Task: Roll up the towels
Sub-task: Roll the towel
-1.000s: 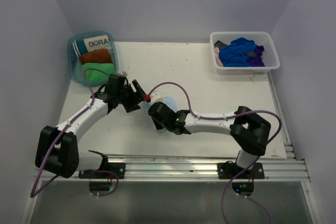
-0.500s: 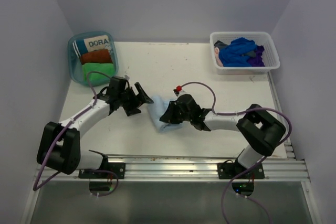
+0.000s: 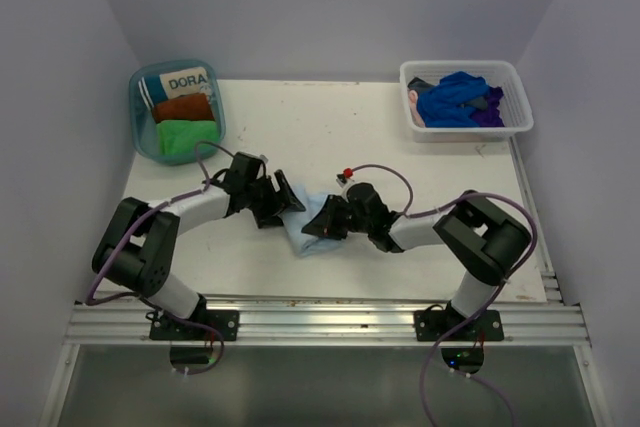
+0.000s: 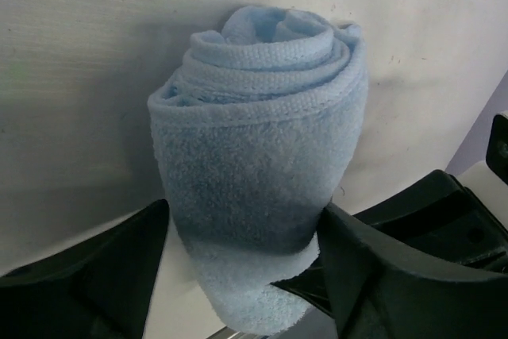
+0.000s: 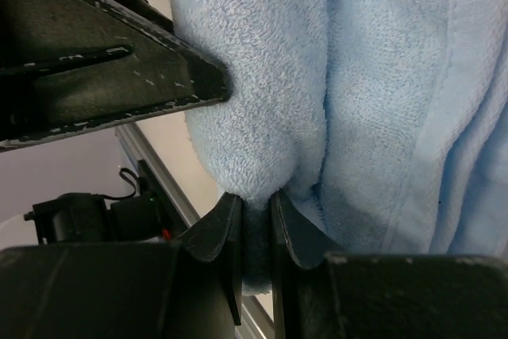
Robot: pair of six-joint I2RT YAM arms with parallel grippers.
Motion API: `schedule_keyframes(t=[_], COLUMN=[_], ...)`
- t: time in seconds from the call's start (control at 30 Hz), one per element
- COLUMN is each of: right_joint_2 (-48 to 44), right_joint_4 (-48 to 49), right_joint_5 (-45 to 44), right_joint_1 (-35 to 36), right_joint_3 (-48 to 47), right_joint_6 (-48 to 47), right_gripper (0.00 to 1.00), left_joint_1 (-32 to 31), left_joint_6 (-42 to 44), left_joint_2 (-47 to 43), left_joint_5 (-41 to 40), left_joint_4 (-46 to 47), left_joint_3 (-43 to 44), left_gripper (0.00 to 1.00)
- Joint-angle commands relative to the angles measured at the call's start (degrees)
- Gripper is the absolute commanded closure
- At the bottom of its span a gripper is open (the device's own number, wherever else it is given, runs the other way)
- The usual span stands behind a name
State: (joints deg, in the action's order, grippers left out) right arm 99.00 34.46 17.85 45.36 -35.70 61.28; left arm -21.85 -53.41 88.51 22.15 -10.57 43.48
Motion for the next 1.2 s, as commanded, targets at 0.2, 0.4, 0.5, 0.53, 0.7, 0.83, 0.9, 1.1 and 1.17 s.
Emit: schedule_keyframes(t=[0.2, 0.4, 0.5, 0.53, 0.7, 0.83, 0.9, 1.1, 1.17], right_joint_2=[-10.7, -16.8, -14.8, -13.9, -8.7, -4.8, -4.1, -1.4, -0.5], right_joint_4=[-33.9, -46.1, -47.7, -48.2, -48.3, -47.5, -47.0, -45.6, -45.8], right_joint_5=[-9.6, -18.8, -19.9, -19.7, -18.0, -18.1, -16.3, -17.7, -17.7], right_joint_1=[0.1, -0.9, -1.2, -1.3, -1.9, -1.9, -1.9, -2.4, -2.7], right_joint_3=[-10.8, -13.3, -14.1, -14.7, -16.8, -17.7, -17.9, -19.2, -20.5], right_joint_6=[-20.0, -25.6, -25.2, -24.8, -25.2, -26.5, -26.9, -29.9, -31.8], right_gripper=[0.37, 0.31, 0.40, 0.42, 0.45, 0.50, 0.54, 0.94, 1.00], left_joint_1=[-2.1, -2.1, -2.1, -2.1, -2.1, -2.1, -2.1, -2.1, -2.1], left_joint_6=[1.5, 2.1, 2.2, 2.3, 2.9, 3.5, 3.9, 6.0, 7.3], left_joint_2=[2.4, 2.6, 2.5, 2.4, 2.0, 1.9, 1.9, 1.8, 1.9], left_joint_5=[-0.4, 0.4, 0.3, 0.4, 0.6, 1.0, 1.3, 3.5, 4.5], left_joint_4=[1.8, 1.6, 1.6, 1.5, 1.0, 0.6, 0.5, 0.1, -0.2], left_joint_3=[3.0, 3.3, 3.2, 3.2, 3.4, 3.6, 3.6, 3.5, 3.7], left_gripper=[0.63, 0.70, 0.70, 0.70, 0.70, 0.70, 0.70, 0.70, 0.70])
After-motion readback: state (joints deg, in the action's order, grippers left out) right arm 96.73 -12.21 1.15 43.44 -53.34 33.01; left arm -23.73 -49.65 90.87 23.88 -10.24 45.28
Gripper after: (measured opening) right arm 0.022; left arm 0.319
